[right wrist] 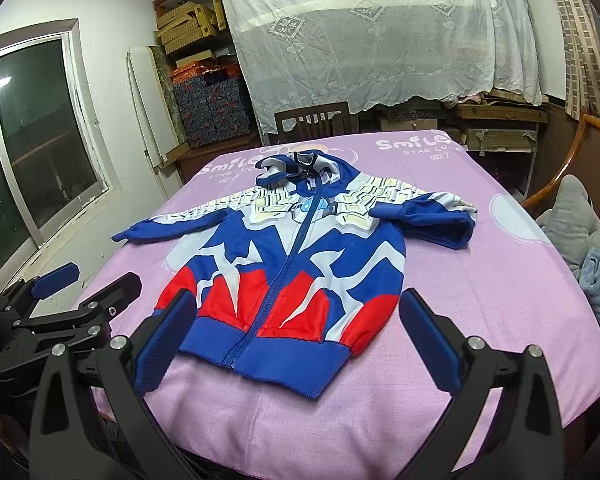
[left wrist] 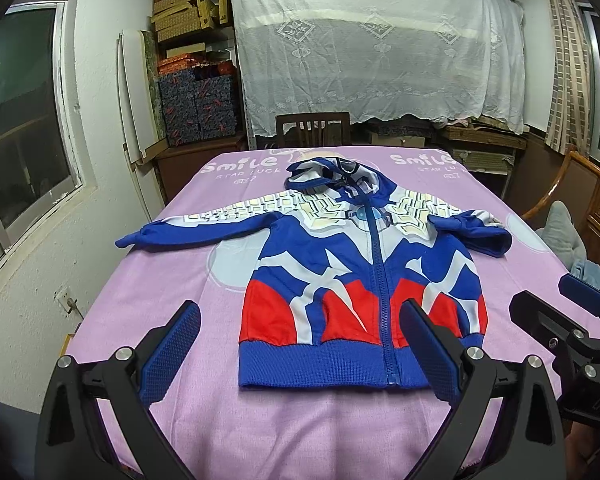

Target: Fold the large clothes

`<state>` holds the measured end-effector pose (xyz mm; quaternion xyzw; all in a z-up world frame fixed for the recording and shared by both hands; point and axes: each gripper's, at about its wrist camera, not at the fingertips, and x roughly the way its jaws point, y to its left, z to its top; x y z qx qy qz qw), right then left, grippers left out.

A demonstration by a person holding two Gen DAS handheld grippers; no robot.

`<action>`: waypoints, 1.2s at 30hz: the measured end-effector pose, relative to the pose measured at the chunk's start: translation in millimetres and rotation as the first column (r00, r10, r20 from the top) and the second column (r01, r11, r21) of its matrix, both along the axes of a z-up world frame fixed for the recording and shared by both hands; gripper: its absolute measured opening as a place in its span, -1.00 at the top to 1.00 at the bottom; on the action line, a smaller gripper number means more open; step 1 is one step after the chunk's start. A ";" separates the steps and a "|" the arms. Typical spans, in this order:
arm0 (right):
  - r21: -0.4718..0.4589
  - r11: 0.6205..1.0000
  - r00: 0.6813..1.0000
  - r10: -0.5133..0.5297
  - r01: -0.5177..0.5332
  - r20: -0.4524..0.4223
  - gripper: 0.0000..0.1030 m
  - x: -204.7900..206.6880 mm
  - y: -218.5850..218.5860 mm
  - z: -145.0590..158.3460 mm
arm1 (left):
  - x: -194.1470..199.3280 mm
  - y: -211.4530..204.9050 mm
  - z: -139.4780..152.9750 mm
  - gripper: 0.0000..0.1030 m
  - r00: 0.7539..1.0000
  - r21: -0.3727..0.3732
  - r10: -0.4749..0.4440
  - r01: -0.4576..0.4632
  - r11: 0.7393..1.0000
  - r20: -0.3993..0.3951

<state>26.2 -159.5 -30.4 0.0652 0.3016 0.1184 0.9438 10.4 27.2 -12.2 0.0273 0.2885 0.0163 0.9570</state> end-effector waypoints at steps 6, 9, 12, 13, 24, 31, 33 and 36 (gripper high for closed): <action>0.002 1.000 1.000 0.004 -0.004 -0.006 -0.92 1.4 -0.5 0.0 | -0.2 0.5 -0.8 -0.93 1.000 -0.001 0.002 -0.002 1.000 -0.001; 0.003 1.000 1.000 0.004 -0.004 -0.005 -0.92 1.4 -0.4 -0.1 | 0.0 0.8 -0.7 -0.93 1.000 -0.001 0.001 -0.001 1.000 -0.002; 0.003 1.000 1.000 0.005 -0.005 -0.006 -0.92 1.6 -0.2 -0.3 | 0.3 1.5 -1.1 -0.93 1.000 -0.001 0.000 0.000 1.000 -0.002; 0.004 1.000 1.000 0.005 -0.005 -0.007 -0.92 1.5 0.0 -0.4 | 0.6 1.9 -1.3 -0.93 1.000 -0.002 0.001 -0.001 1.000 -0.002; 0.007 1.000 1.000 0.006 -0.006 -0.008 -0.92 2.0 -0.8 -1.4 | 1.1 1.1 -7.0 -0.93 1.000 -0.001 0.003 -0.003 1.000 -0.007; 0.008 1.000 1.000 0.006 -0.006 -0.008 -0.92 2.0 -1.2 -2.1 | 1.3 0.9 -9.6 -0.93 1.000 -0.001 0.001 -0.001 1.000 -0.009; 0.009 1.000 1.000 0.006 -0.006 -0.008 -0.92 2.1 -1.3 -2.1 | 1.8 -1.1 -11.9 -0.93 1.000 0.001 0.001 -0.001 1.000 -0.012; 0.009 1.000 1.000 0.007 -0.007 -0.008 -0.92 2.2 -1.6 -2.2 | 1.6 -0.8 -12.7 -0.93 1.000 0.000 0.001 -0.001 1.000 -0.012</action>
